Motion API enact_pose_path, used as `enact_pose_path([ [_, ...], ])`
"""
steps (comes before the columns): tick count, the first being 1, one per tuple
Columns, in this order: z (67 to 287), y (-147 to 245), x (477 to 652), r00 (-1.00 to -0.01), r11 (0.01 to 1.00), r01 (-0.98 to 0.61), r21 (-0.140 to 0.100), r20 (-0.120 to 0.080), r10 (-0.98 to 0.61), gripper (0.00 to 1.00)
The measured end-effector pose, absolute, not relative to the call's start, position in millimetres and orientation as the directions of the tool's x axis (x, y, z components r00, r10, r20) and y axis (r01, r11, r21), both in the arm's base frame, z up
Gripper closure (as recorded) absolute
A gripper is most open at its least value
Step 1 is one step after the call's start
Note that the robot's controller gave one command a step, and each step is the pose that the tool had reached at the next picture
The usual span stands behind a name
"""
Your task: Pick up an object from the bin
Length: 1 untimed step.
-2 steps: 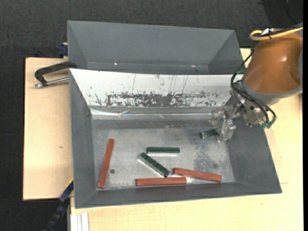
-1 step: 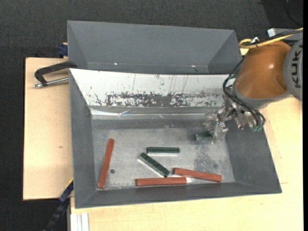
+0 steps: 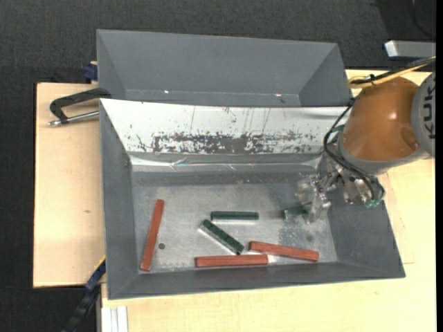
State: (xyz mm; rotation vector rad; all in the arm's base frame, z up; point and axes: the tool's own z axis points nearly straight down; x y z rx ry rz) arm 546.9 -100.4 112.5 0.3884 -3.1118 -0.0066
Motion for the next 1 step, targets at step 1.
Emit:
enact_pose_path([
  [1, 129.7, -104.7, 553.0, -0.974, 0.974, -0.227, 0.0, -0.004, -0.227, 1.0],
])
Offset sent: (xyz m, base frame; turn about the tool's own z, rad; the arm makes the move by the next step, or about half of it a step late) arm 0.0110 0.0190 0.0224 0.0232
